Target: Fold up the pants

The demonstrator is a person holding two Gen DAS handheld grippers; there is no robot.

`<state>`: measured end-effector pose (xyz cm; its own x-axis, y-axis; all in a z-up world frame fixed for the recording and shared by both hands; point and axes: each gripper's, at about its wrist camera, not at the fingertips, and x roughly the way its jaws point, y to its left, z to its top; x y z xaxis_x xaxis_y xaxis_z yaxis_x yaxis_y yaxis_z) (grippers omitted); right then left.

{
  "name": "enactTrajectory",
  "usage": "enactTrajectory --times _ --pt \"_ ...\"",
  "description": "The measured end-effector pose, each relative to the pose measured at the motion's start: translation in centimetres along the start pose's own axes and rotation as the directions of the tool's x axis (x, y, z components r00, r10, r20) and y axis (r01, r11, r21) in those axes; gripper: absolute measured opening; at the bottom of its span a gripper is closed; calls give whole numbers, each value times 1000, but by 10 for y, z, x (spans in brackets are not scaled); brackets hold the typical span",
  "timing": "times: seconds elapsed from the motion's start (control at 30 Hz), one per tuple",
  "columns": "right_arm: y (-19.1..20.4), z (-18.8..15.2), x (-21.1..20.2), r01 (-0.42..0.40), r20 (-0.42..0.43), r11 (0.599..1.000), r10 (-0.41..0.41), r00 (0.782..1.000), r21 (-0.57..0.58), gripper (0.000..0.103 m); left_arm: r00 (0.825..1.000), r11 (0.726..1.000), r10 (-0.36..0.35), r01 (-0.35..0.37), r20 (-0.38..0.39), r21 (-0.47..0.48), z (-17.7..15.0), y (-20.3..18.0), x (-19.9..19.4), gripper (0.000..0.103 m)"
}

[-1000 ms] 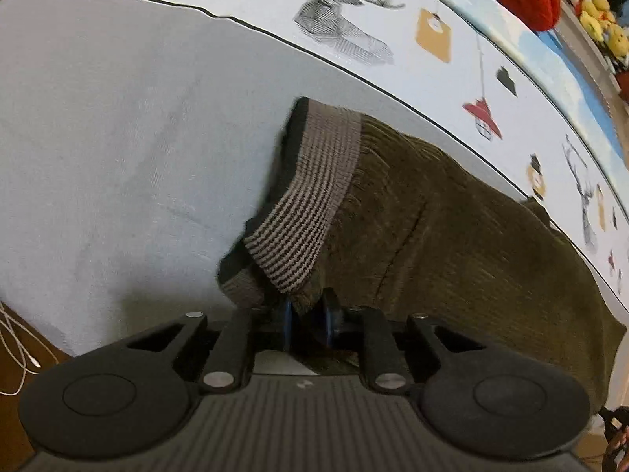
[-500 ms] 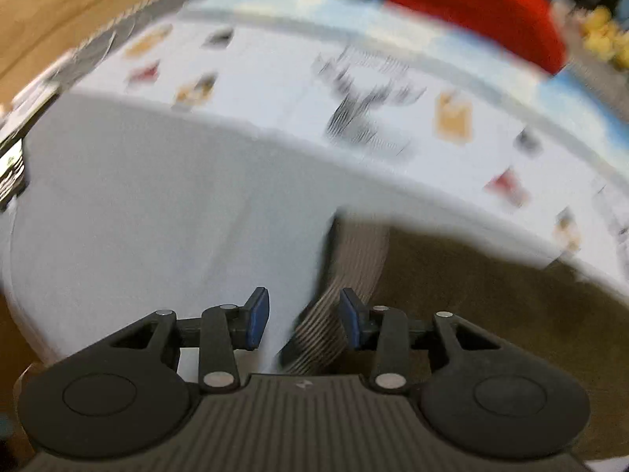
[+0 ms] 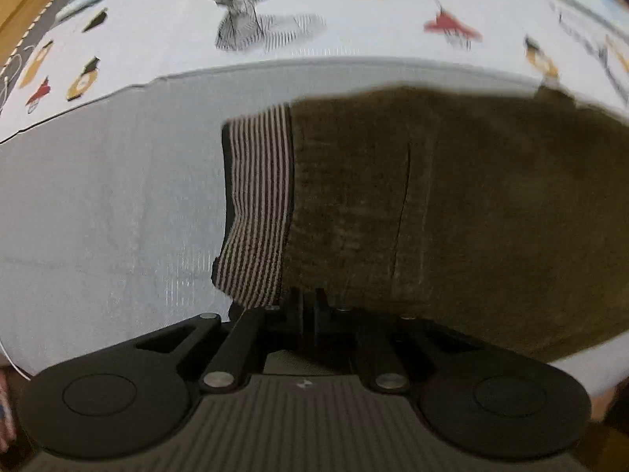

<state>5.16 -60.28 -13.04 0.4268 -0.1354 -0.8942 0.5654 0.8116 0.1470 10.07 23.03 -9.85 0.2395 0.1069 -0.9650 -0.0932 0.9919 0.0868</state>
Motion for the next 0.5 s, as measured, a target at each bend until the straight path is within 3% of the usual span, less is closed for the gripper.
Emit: enactTrajectory --times 0.1,0.17,0.27,0.33,0.4,0.43,0.47,0.5 --pt "31 -2 -24 -76 107 986 93 990 -150 33 994 999 -26 24 110 26 2 -10 -20 29" --pt "64 -10 -39 -177 153 931 235 960 -319 33 985 995 -87 78 146 65 4 -22 -30 29" --pt "107 -35 -43 -316 47 784 400 915 -534 36 979 980 -150 129 139 154 -1 -43 -34 32" --pt "131 -56 -36 -373 -71 669 432 899 -643 36 978 967 -166 137 125 215 -5 -55 -33 42" --pt "145 -82 -18 -434 -265 577 356 896 -692 36 982 954 -169 142 82 264 -11 -66 -25 53" --pt "148 -99 -10 -430 -318 535 293 902 -727 39 988 950 -151 136 35 282 -13 -68 -13 54" --pt "153 -113 -20 -389 -283 438 288 915 -810 40 994 948 -108 111 -27 298 -17 -69 -1 55" --pt "156 -114 -23 -392 -297 411 277 914 -823 43 995 943 -71 90 -69 320 -21 -69 8 60"
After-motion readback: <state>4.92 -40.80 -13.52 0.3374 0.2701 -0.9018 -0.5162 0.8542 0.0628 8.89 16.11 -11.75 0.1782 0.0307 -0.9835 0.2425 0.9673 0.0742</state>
